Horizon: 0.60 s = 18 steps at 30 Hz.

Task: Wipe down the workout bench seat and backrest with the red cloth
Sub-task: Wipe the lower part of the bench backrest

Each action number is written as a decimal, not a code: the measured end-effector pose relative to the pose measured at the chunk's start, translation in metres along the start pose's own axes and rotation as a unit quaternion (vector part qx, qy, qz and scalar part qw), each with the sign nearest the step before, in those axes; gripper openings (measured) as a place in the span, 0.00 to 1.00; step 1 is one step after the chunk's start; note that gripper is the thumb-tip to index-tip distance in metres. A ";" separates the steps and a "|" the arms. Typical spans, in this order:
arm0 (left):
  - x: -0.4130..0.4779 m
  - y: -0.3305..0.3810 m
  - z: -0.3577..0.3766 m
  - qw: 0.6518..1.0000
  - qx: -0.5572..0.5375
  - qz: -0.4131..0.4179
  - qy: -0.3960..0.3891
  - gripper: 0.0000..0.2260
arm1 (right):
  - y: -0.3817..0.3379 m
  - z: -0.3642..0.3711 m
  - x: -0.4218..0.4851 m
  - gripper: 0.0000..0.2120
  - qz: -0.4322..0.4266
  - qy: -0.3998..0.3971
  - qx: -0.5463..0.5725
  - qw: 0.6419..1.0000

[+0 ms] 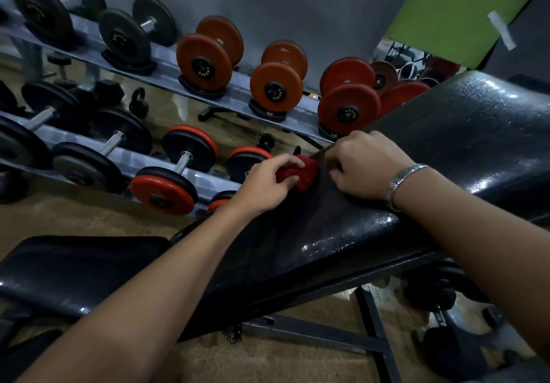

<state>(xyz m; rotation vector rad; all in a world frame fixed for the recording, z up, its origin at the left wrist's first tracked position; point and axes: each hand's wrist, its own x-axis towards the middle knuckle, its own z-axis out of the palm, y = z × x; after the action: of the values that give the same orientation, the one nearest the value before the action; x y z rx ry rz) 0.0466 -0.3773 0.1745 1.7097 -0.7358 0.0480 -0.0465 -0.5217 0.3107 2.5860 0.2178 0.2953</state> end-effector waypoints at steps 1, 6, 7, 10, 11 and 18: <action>0.002 0.005 0.003 1.000 0.002 -0.010 0.004 0.11 | -0.001 -0.002 -0.002 0.10 0.001 0.001 0.002 1.000; -0.018 0.023 0.019 0.997 -0.069 0.037 -0.003 0.14 | 0.001 -0.010 -0.009 0.11 0.004 -0.003 0.000 1.000; -0.025 0.021 0.015 0.996 -0.071 0.044 -0.019 0.14 | 0.002 -0.012 -0.010 0.10 0.007 -0.003 0.004 1.000; -0.027 0.018 0.001 0.996 -0.061 0.036 -0.048 0.14 | 0.001 -0.016 -0.011 0.08 0.012 -0.008 0.013 1.000; -0.022 0.019 0.001 0.998 -0.049 0.033 -0.034 0.13 | 0.000 -0.018 -0.012 0.08 0.012 -0.010 0.017 1.000; -0.043 0.036 0.020 0.994 -0.108 0.029 -0.013 0.14 | -0.003 -0.026 -0.028 0.09 0.014 -0.014 0.013 1.000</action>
<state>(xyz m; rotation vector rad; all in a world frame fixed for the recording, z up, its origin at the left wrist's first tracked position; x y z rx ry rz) -0.0127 -0.3796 0.1821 1.4851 -0.7802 -0.0142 -0.0800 -0.5127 0.3266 2.6198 0.1779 0.2689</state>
